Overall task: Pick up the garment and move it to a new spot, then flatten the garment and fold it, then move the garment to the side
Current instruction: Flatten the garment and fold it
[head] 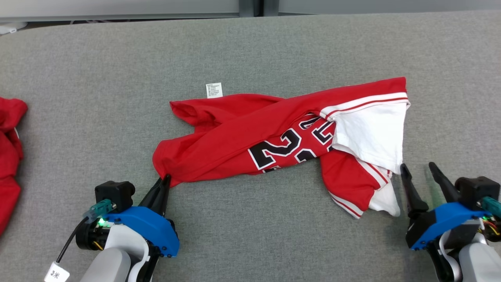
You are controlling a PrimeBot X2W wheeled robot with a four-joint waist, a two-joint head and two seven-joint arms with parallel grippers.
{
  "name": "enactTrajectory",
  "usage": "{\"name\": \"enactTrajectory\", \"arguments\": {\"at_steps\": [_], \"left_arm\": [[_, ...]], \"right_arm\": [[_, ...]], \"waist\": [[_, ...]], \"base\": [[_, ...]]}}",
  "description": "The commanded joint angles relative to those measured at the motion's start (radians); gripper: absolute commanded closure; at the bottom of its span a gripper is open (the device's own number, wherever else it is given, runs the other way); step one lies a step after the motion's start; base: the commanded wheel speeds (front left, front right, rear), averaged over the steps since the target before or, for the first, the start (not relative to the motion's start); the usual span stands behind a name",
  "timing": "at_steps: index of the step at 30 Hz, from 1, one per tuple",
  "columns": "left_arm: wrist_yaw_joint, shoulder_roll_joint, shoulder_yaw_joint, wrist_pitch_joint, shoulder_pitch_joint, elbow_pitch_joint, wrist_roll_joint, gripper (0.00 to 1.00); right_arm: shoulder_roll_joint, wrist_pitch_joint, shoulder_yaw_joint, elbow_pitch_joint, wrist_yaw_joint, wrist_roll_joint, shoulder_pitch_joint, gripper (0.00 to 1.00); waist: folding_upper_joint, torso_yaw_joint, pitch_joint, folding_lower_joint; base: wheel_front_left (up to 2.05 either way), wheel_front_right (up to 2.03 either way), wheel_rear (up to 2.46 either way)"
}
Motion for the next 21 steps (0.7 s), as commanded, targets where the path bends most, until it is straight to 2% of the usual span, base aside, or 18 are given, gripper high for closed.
{"name": "enactTrajectory", "arguments": {"at_steps": [1,8,9,10,11,13,15,16,18,19,20,21], "left_arm": [[0.002,0.0,0.0,-0.006,-0.02,0.002,0.007,1.0],[0.001,-0.005,-0.003,-0.03,-0.026,0.01,0.004,1.0],[0.002,-0.005,-0.003,-0.032,-0.025,0.012,0.003,1.0],[0.003,-0.004,-0.003,-0.033,-0.024,0.013,0.002,1.0],[0.004,-0.005,-0.002,-0.036,-0.022,0.013,-0.001,1.0],[0.005,-0.006,-0.003,-0.039,-0.02,0.014,-0.001,1.0],[0.005,-0.007,-0.004,-0.043,-0.017,0.013,-0.004,1.0],[0.006,-0.008,-0.005,-0.043,-0.017,0.013,-0.005,1.0],[0.006,-0.009,-0.006,-0.045,-0.019,0.014,-0.006,1.0],[0.006,-0.01,-0.007,-0.047,-0.021,0.013,-0.006,1.0],[0.006,-0.01,-0.008,-0.049,-0.023,0.012,-0.006,1.0],[0.006,-0.009,-0.008,-0.053,-0.025,0.011,-0.005,1.0]], "right_arm": [[-0.014,-0.006,0.013,0.038,0.0,0.01,-0.031,0.0],[-0.05,0.01,0.121,0.18,0.0,0.043,-0.087,0.0],[-0.057,0.01,0.14,0.187,0.002,0.039,-0.089,0.04],[-0.053,0.007,0.156,0.19,0.002,0.052,-0.091,0.14],[-0.056,0.005,0.167,0.194,0.002,0.058,-0.093,0.17],[-0.06,0.003,0.192,0.199,0.003,0.076,-0.095,0.11],[-0.066,0.0,0.21,0.201,0.003,0.091,-0.094,0.11],[-0.069,0.0,0.215,0.202,0.003,0.096,-0.093,0.08],[-0.074,0.01,0.233,0.207,0.003,0.108,-0.093,0.1],[-0.077,0.02,0.242,0.212,0.003,0.115,-0.093,0.23],[-0.079,0.027,0.253,0.215,0.003,0.118,-0.091,0.52],[-0.082,0.036,0.263,0.216,0.003,0.12,-0.091,0.73]], "waist": [[-0.0002,0.008,0.009,-0.0001],[-0.0002,0.017,0.019,-0.0001],[-0.0002,0.018,0.018,-0.0001],[-0.0002,0.018,0.017,-0.0001],[-0.0002,0.018,0.017,-0.0001],[-0.0002,0.019,0.015,-0.0001],[-0.0002,0.019,0.012,-0.0001],[-0.0002,0.018,0.011,-0.0001],[-0.0002,0.018,0.01,-0.0001],[-0.0002,0.017,0.009,-0.0001],[-0.0002,0.017,0.009,-0.0001],[-0.0002,0.016,0.009,-0.0001]], "base": [[0.0,0.0,0.0],[0.0,0.0,0.0],[0.0,0.0,0.0],[0.0,0.0,0.0],[0.0,0.0,0.0],[0.0,0.0,0.0],[0.0,0.0,0.0],[0.0,0.0,0.0],[0.0,0.0,0.0],[0.0,0.0,0.0],[0.0,0.0,0.0],[0.0,0.0,0.0]]}}
